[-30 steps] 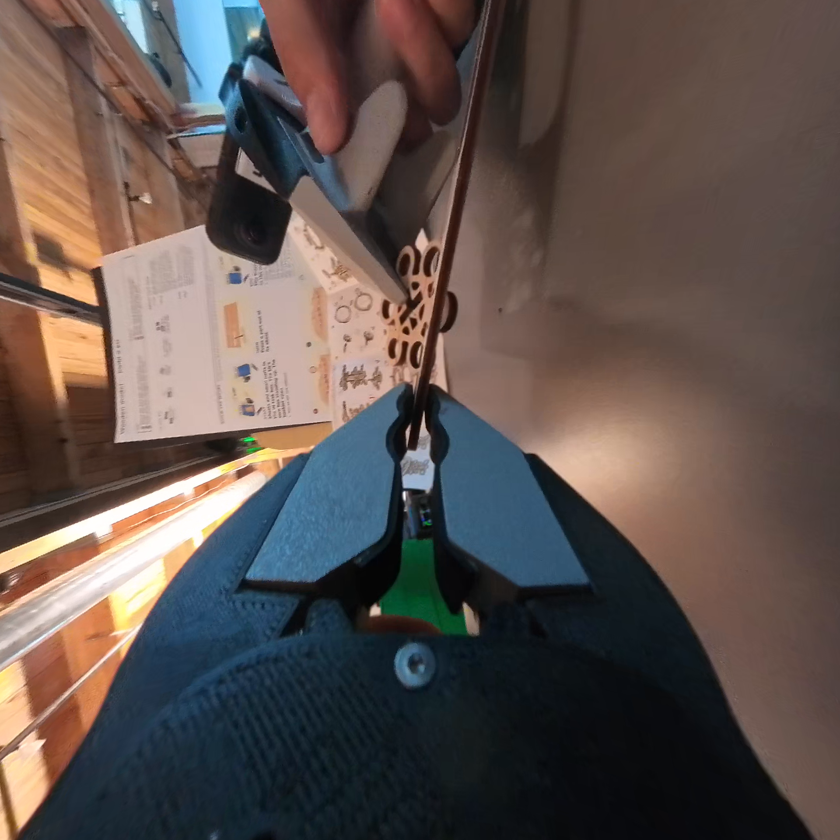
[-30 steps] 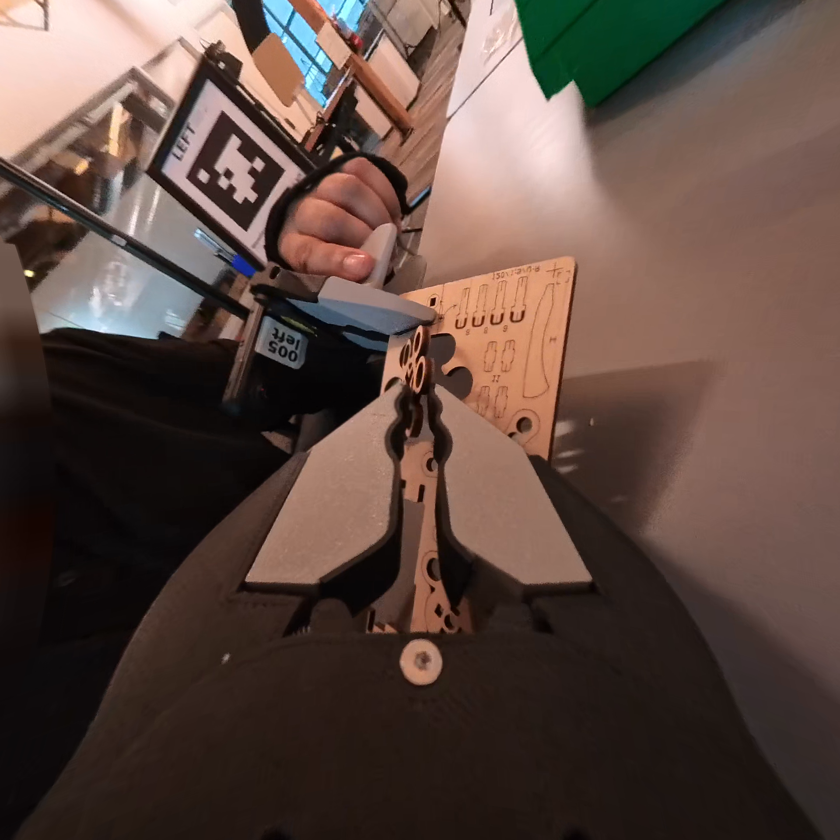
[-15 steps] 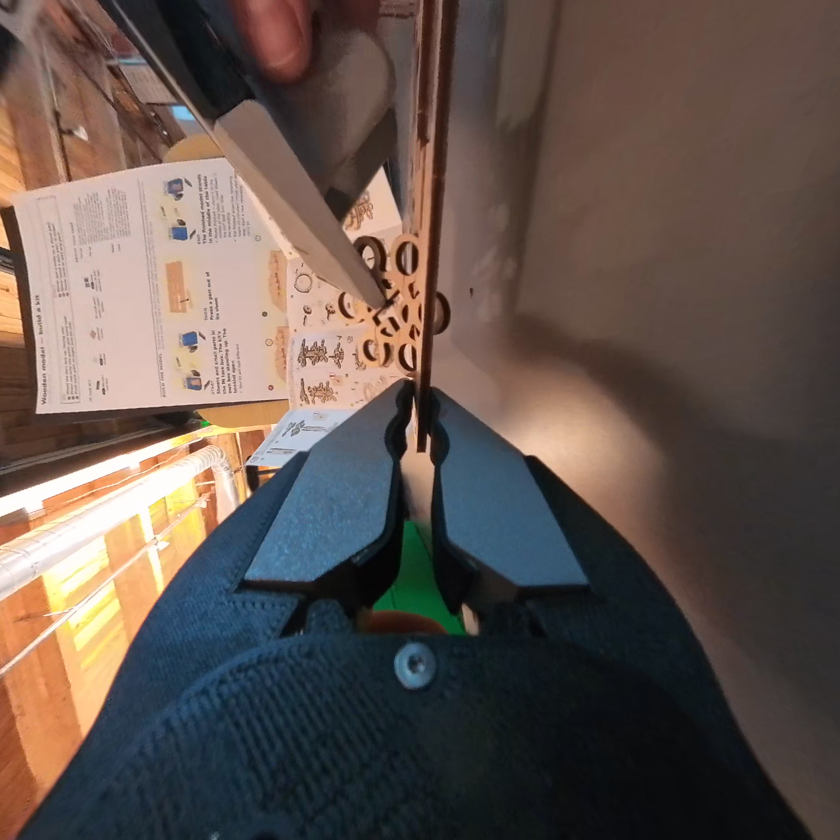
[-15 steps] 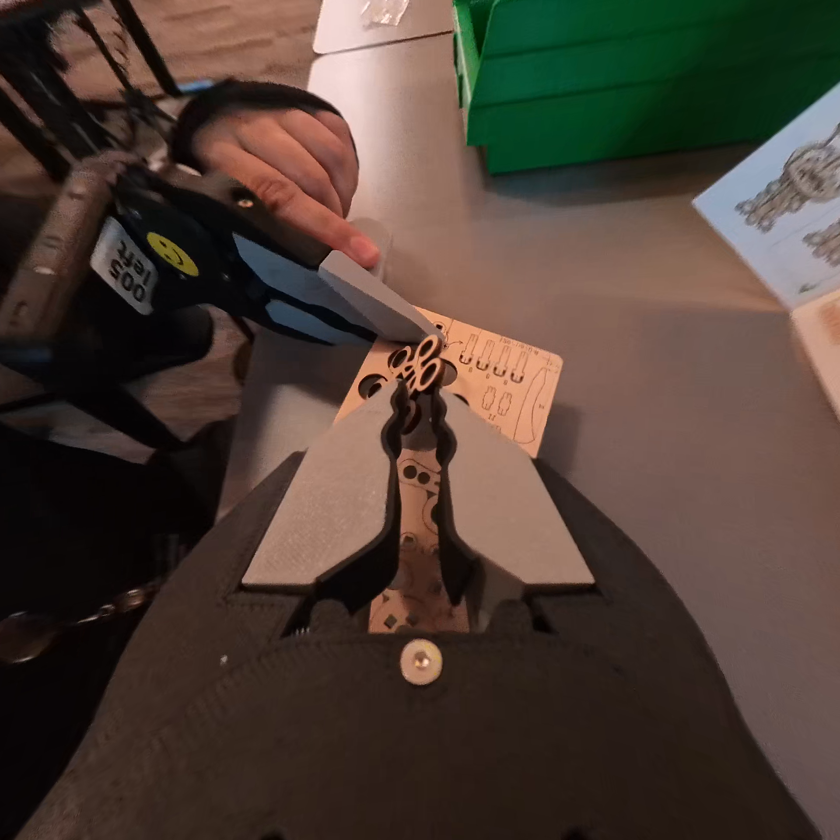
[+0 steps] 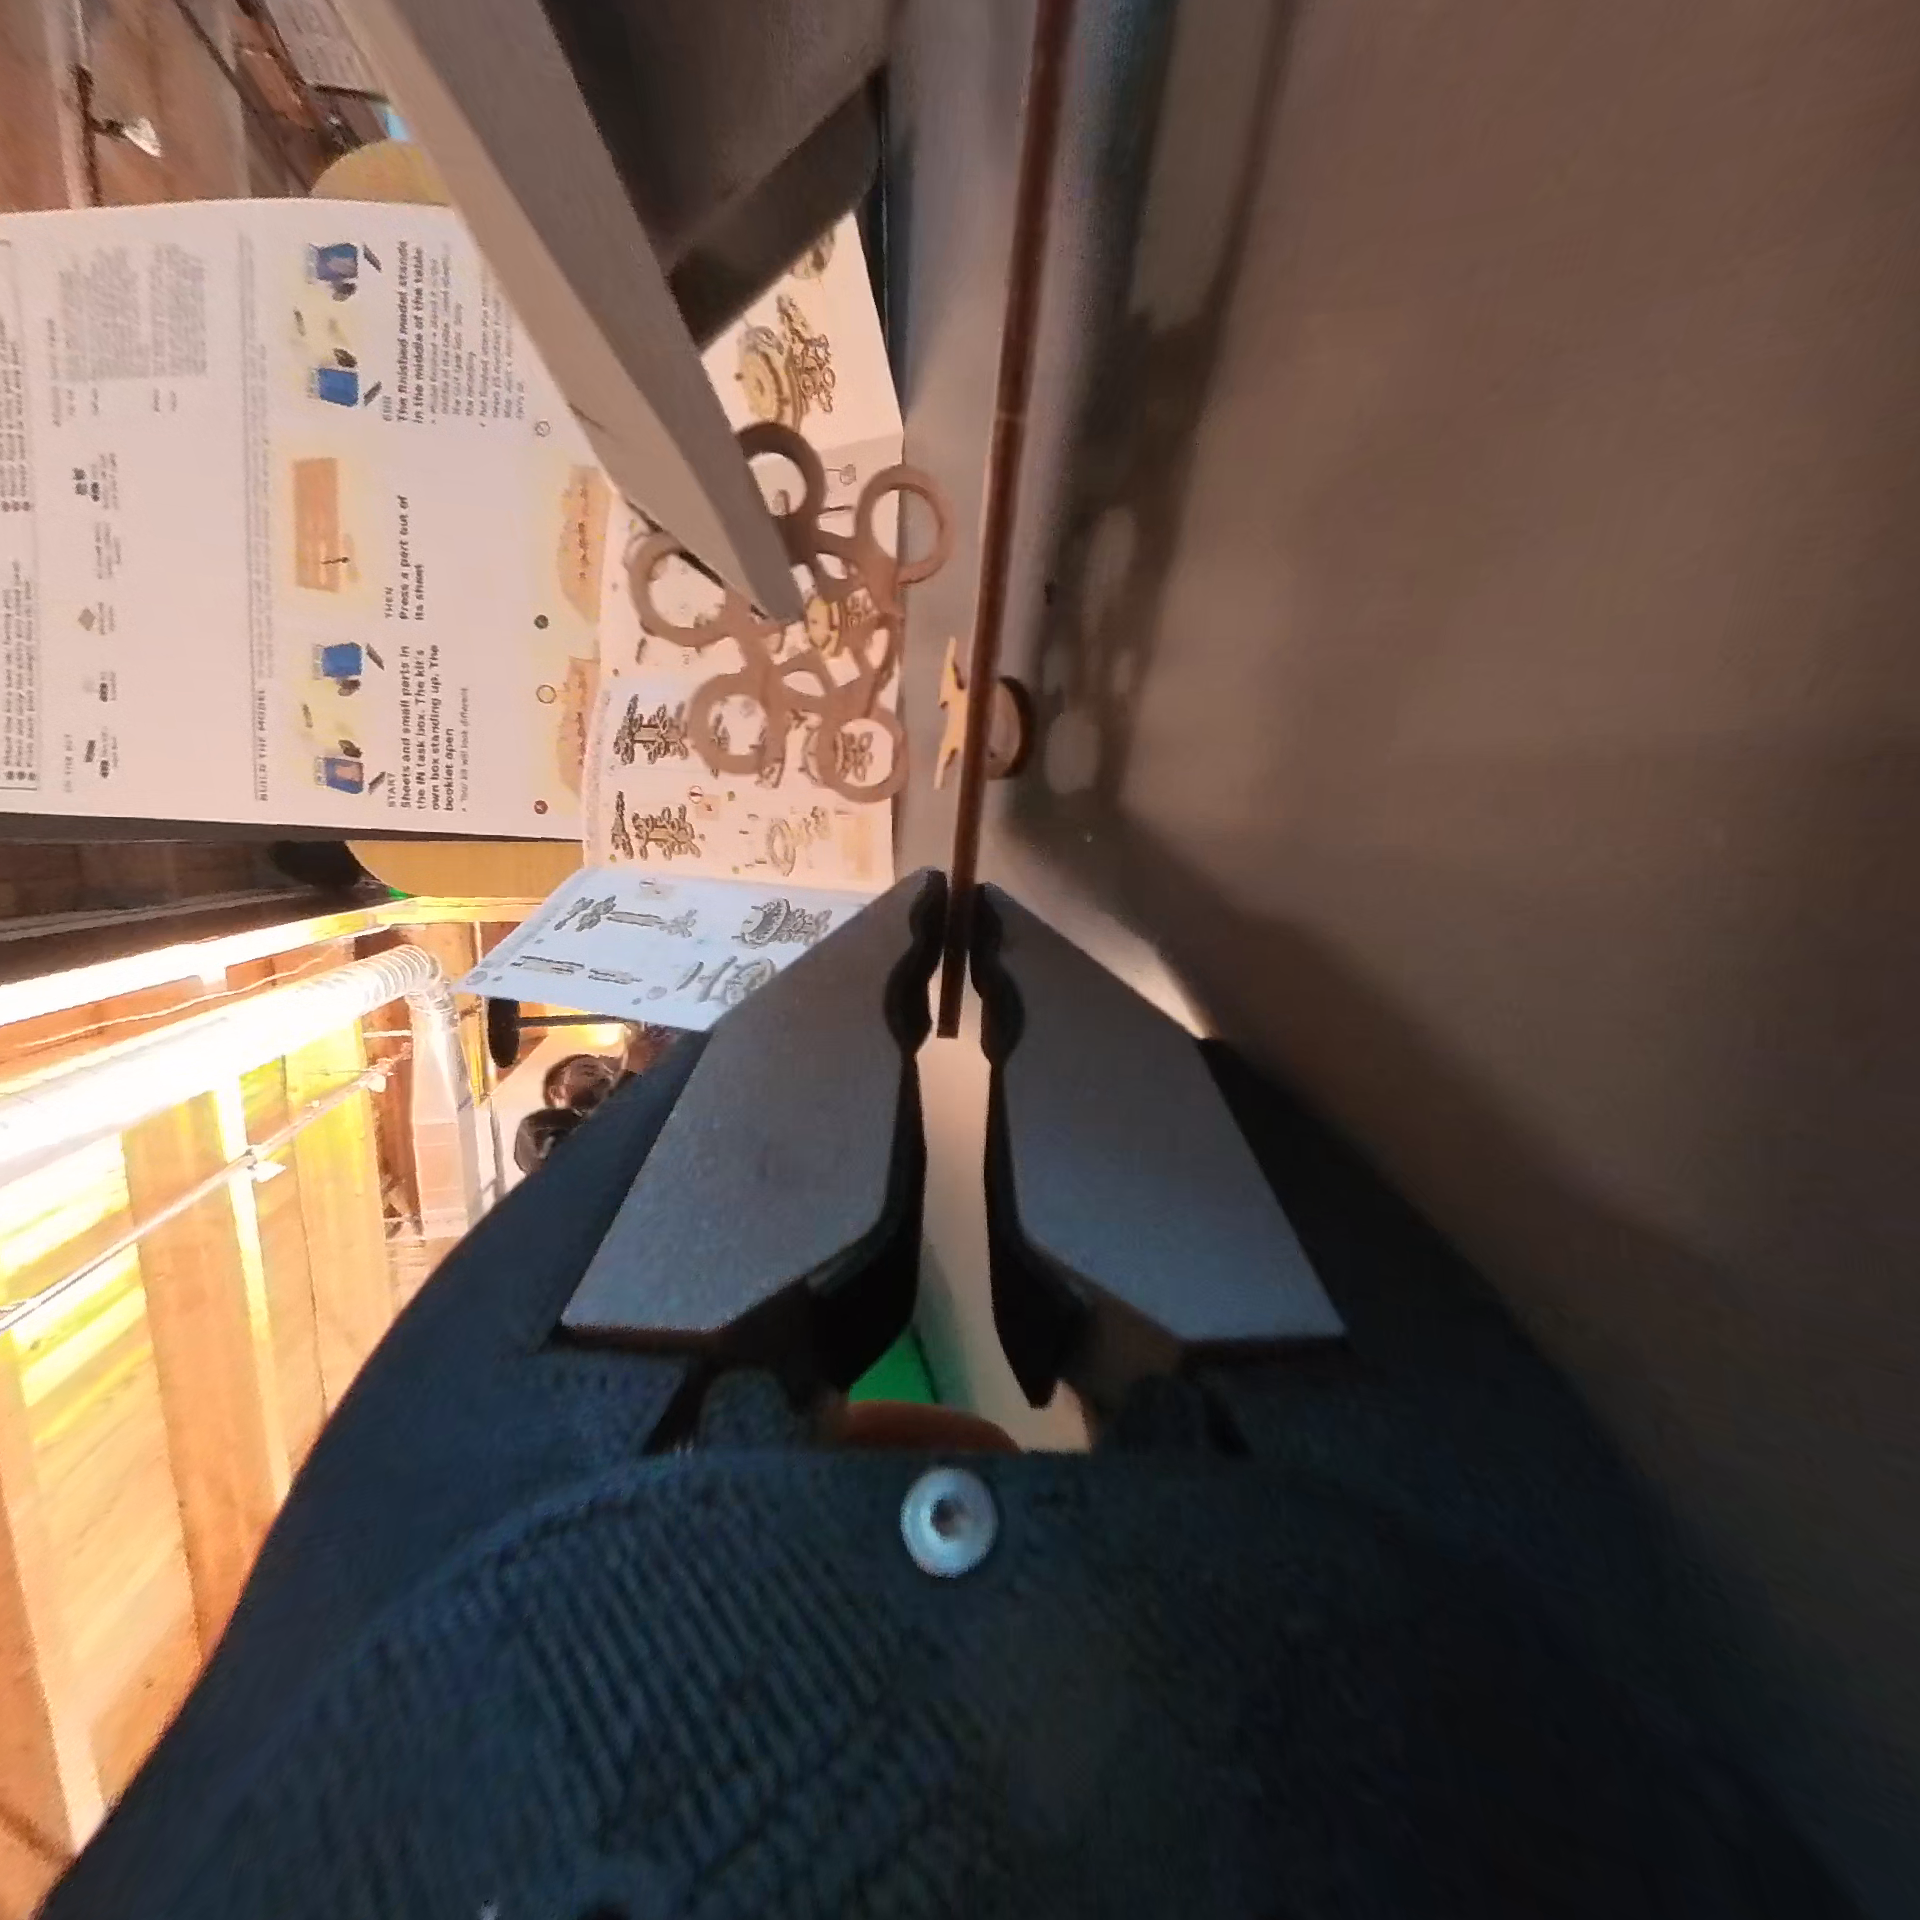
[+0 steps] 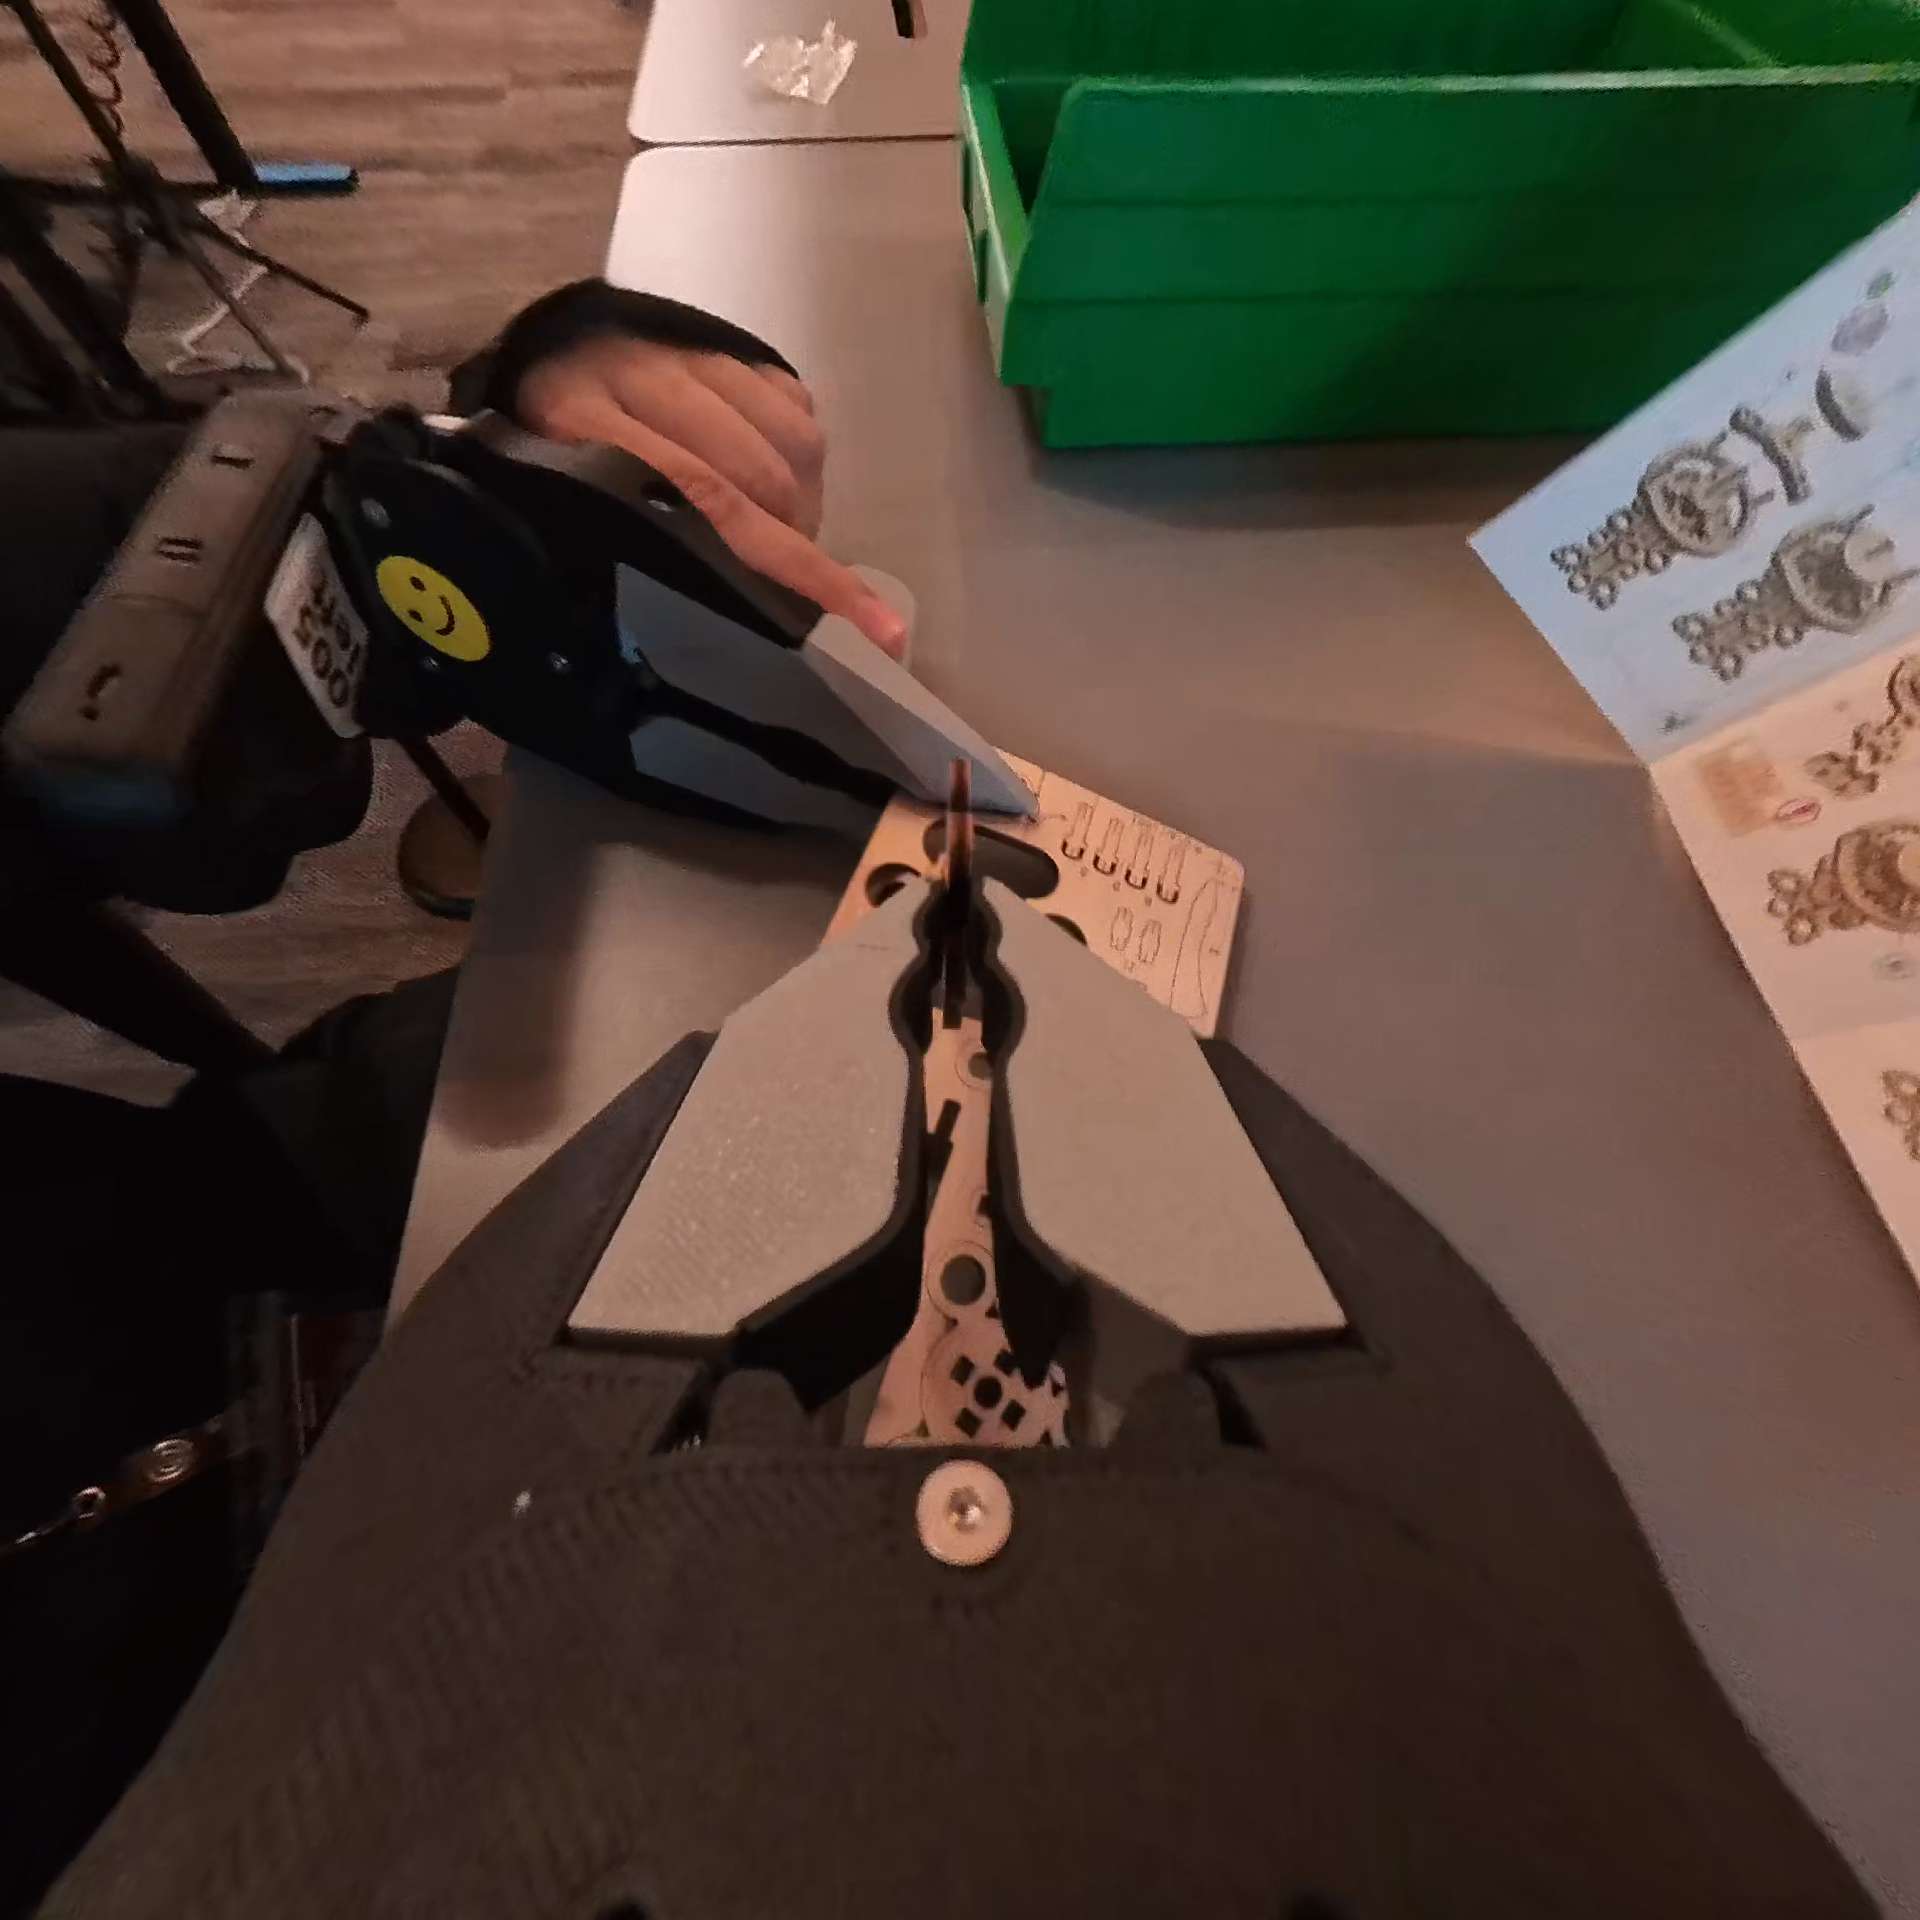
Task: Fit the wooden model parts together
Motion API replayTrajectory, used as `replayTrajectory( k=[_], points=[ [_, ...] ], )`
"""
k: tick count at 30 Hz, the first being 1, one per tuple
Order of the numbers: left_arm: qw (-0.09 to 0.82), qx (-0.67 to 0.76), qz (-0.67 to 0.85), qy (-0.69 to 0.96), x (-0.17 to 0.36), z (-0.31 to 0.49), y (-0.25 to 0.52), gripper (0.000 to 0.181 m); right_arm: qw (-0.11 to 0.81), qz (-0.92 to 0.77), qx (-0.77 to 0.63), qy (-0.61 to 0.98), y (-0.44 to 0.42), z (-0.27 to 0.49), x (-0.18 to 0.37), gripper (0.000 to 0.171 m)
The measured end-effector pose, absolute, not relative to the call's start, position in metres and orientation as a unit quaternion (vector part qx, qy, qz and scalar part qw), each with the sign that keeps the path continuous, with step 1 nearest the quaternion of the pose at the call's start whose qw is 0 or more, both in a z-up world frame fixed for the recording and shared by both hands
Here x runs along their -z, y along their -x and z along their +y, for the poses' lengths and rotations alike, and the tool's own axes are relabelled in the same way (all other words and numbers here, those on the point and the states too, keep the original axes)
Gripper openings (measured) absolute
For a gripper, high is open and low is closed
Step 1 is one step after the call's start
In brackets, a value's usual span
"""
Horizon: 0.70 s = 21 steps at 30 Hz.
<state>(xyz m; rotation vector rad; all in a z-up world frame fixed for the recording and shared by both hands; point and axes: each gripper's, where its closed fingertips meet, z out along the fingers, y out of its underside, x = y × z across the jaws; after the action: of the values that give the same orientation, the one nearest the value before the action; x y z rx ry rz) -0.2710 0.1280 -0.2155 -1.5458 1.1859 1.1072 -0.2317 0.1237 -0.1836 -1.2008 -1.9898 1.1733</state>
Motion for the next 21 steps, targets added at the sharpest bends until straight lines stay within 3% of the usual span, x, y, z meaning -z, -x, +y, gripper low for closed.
replayTrajectory(
  k=[12, 21],
  points=[
    [0.452, -0.480, 0.472, 0.586, 0.205, 0.129, 0.271, 0.002, 0.145, -0.644, -0.558, 0.503, 0.231, 0.135, 0.169, 0.000],
    [0.457, -0.499, 0.465, 0.572, 0.200, 0.130, 0.272, 0.003, 0.122, -0.619, -0.596, 0.497, 0.230, 0.132, 0.161, 0.000]
  ],
)
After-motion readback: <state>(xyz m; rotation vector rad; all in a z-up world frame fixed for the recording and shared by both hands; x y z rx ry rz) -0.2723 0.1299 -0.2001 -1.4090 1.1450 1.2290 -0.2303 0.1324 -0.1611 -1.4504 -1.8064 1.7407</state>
